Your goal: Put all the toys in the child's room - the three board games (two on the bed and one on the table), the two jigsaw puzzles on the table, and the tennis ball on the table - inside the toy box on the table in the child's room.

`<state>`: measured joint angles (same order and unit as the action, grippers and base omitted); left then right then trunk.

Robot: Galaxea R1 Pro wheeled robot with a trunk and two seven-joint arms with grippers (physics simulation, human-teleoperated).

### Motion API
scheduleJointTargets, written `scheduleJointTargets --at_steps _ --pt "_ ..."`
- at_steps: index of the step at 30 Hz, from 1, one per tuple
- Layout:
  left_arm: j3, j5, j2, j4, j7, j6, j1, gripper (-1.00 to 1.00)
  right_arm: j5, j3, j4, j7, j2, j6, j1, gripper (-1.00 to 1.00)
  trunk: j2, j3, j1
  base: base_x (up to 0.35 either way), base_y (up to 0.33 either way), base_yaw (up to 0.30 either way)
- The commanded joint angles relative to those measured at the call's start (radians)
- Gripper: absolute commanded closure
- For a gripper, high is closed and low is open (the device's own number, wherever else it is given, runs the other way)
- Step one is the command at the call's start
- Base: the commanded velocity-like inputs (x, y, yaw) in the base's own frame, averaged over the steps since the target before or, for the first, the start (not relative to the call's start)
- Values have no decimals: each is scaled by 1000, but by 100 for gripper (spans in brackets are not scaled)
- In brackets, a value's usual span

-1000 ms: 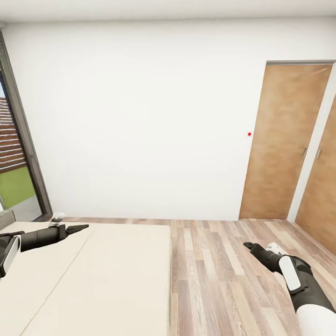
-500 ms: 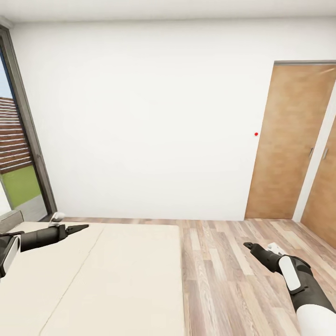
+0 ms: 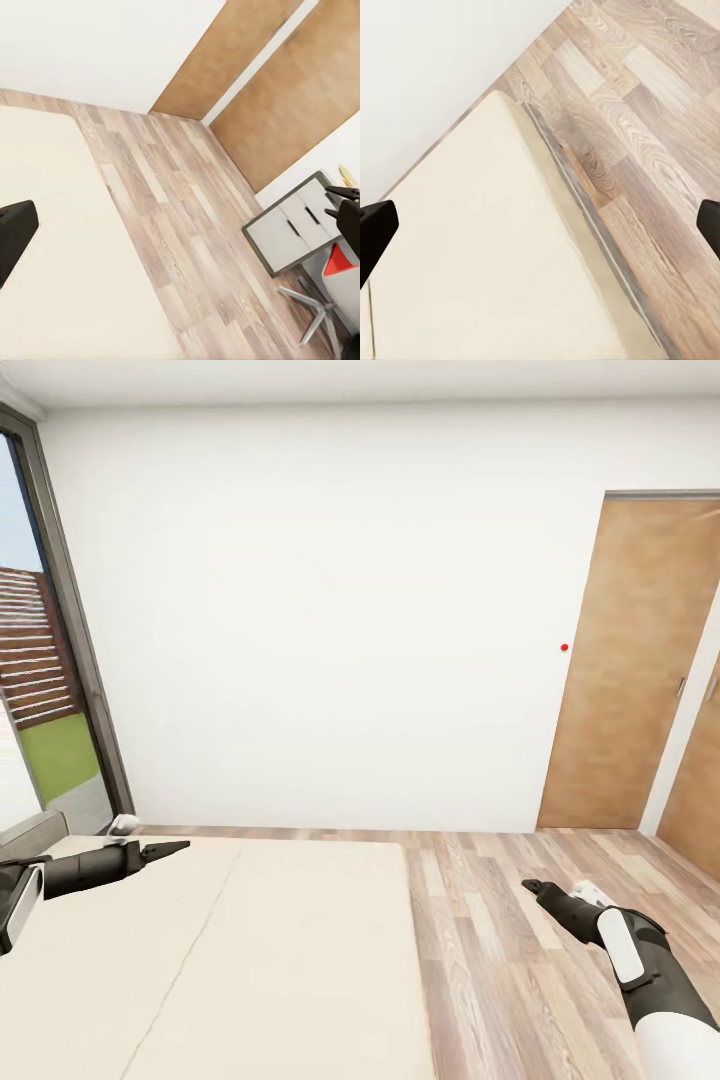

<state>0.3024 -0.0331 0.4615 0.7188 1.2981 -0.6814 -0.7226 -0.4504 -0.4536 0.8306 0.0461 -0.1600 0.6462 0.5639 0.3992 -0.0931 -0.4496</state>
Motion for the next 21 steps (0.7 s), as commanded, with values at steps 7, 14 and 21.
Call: scheduleJointTargets --at_steps 7,14,21 --pt "1 -4 0 -1 2 -10 0 -100 3 -3 1 5 0 6 1 -100 1 1 0 0 273 0" --pt "0 -4 0 -1 1 -11 0 -100 3 -3 1 5 1 6 1 -100 1 1 0 0 274 0" --pt "2 -4 0 -1 2 -10 0 -100 3 -3 1 5 1 6 1 -100 1 1 0 0 274 0"
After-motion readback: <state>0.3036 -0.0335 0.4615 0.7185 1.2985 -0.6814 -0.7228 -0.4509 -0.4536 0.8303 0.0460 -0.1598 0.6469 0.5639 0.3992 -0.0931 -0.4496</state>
